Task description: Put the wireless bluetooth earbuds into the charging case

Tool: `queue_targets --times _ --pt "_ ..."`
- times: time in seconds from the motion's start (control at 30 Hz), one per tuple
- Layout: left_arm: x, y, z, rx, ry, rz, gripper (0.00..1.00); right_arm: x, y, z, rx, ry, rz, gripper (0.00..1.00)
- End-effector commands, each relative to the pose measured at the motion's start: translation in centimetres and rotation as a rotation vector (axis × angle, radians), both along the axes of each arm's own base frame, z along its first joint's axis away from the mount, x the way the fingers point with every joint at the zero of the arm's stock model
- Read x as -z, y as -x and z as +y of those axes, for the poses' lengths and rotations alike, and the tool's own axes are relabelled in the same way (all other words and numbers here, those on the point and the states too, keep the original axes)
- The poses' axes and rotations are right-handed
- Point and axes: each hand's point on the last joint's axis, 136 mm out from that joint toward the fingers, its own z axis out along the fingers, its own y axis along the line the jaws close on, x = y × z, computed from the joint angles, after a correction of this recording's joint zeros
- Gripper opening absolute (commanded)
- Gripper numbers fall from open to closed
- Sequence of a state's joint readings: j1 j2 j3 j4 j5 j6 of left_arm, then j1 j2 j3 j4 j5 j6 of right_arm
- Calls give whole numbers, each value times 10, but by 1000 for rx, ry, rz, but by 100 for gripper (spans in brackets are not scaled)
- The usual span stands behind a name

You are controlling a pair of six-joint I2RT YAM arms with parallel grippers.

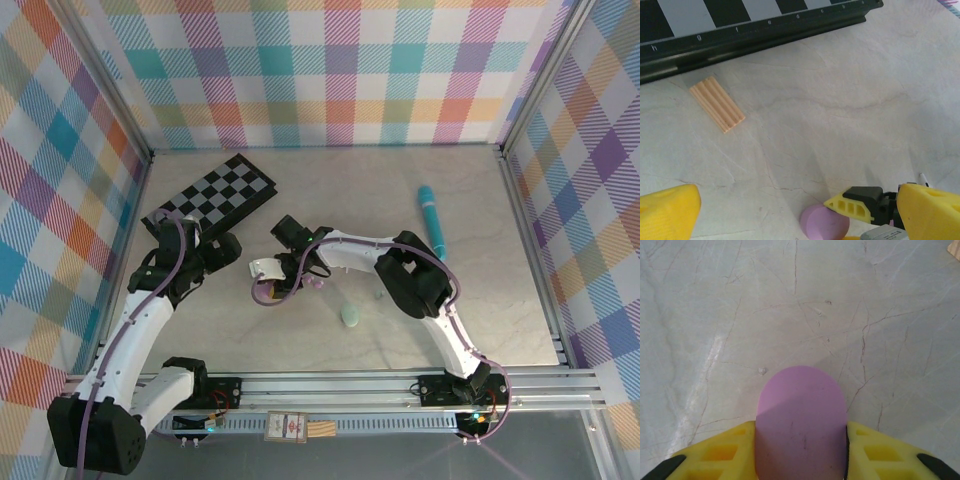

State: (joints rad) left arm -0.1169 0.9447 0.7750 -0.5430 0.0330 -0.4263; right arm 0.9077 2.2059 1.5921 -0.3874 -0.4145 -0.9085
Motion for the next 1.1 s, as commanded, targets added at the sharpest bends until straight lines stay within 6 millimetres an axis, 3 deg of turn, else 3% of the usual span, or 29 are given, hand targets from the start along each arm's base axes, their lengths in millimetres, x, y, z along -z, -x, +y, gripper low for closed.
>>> queue_targets --times 0.0,0.17,0.3,0.47,0.57,0.67,0.83,1.07 --pt "-12 -10 -9 80 -53 -97 100 -41 2 -13 41 -69 67 36" --pt "-50 -34 -50 263 -96 -369 100 -73 -11 -48 151 -117 120 35" --pt "-67 -38 -87 454 -129 -560 100 -94 -19 -82 235 -142 139 35" --pt "-71 -19 -138 739 -167 -750 99 -127 -21 -124 318 -166 149 34" --pt "-75 3 -166 876 -108 -894 97 -145 -20 -143 342 -185 157 33" --pt "-64 24 -191 1041 -70 -913 94 -162 -16 -153 347 -199 167 32" --pt "-57 47 -222 1251 25 -872 88 -192 1 -152 286 -247 208 28" --pt "-63 59 -244 1373 127 -870 77 -222 19 -147 209 -328 235 27"
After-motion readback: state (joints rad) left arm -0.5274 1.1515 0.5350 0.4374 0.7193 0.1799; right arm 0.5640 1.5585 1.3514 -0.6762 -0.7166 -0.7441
